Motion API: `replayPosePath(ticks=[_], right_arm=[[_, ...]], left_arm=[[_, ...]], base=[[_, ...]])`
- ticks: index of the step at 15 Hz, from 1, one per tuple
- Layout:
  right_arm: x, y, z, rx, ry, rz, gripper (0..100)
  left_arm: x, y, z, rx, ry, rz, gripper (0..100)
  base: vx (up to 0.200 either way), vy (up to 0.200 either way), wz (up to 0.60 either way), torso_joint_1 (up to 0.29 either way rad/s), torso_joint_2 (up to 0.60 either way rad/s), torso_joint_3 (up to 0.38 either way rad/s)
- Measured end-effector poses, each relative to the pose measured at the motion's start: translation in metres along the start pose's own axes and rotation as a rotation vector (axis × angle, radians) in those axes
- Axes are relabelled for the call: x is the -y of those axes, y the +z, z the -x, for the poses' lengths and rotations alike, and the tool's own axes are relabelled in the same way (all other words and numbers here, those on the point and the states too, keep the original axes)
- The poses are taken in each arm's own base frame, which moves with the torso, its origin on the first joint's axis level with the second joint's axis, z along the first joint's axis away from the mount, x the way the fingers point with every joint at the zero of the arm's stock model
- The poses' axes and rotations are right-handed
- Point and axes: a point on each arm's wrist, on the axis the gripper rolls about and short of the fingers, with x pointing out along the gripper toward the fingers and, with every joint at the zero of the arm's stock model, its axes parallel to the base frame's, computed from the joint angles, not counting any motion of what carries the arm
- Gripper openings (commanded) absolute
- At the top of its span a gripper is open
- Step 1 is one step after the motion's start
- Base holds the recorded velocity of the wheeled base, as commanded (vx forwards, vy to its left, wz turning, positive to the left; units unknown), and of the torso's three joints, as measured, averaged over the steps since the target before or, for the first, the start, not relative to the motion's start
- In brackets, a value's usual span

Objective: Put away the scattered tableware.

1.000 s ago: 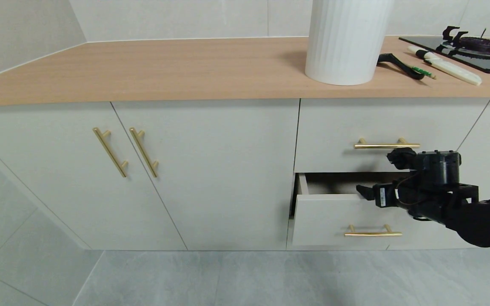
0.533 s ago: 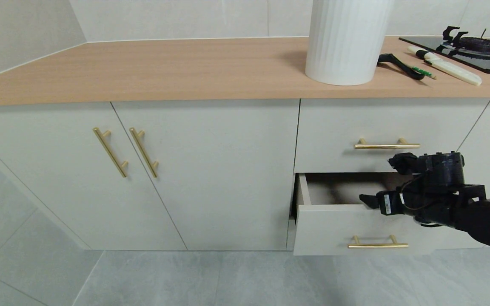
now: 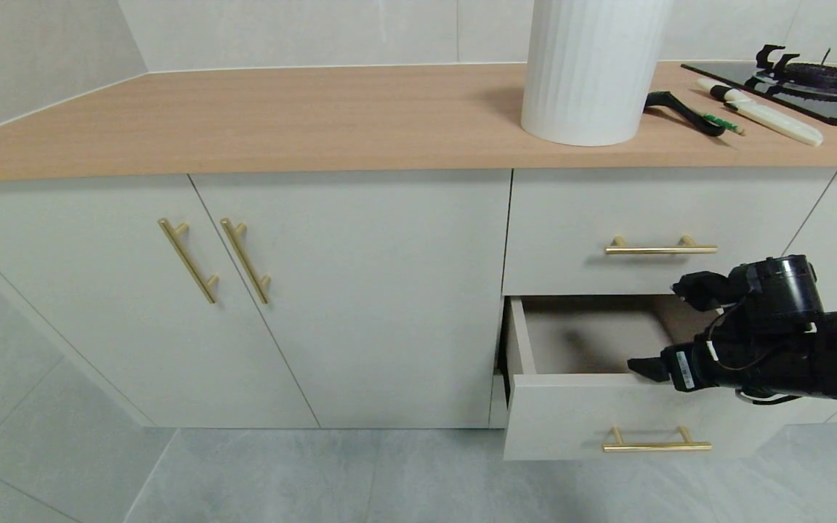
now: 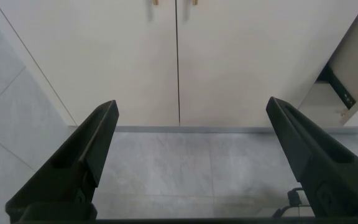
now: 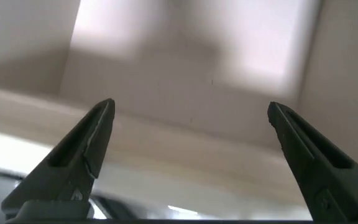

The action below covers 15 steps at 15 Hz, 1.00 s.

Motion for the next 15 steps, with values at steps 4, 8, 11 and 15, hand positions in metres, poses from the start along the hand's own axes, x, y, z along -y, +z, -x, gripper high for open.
replayPosePath(ticks=[4,8,11,15], right_arm=[[-0.004,-0.001,0.01,-0.055,0.016,0.018,100],[-0.01,-0.008,0.021,-0.152,0.036,0.064,100],[-0.021,-0.017,0.039,-0.242,0.077,0.133,100],[-0.031,-0.028,0.058,-0.345,0.119,0.239,100]], left_arm=[[0.0,0.0,0.0,0.0,-0.001,0.0,100],[0.0,0.0,0.0,0.0,-0.001,0.0,100],[0.0,0.0,0.0,0.0,0.0,0.0,100],[0.0,0.0,0.0,0.0,-0.001,0.0,100]], base=[[0.0,0.0,0.0,0.0,0.0,0.0],[0.0,0.0,0.0,0.0,0.0,0.0],[0.0,0.0,0.0,0.0,0.0,0.0],[0.0,0.0,0.0,0.0,0.0,0.0]])
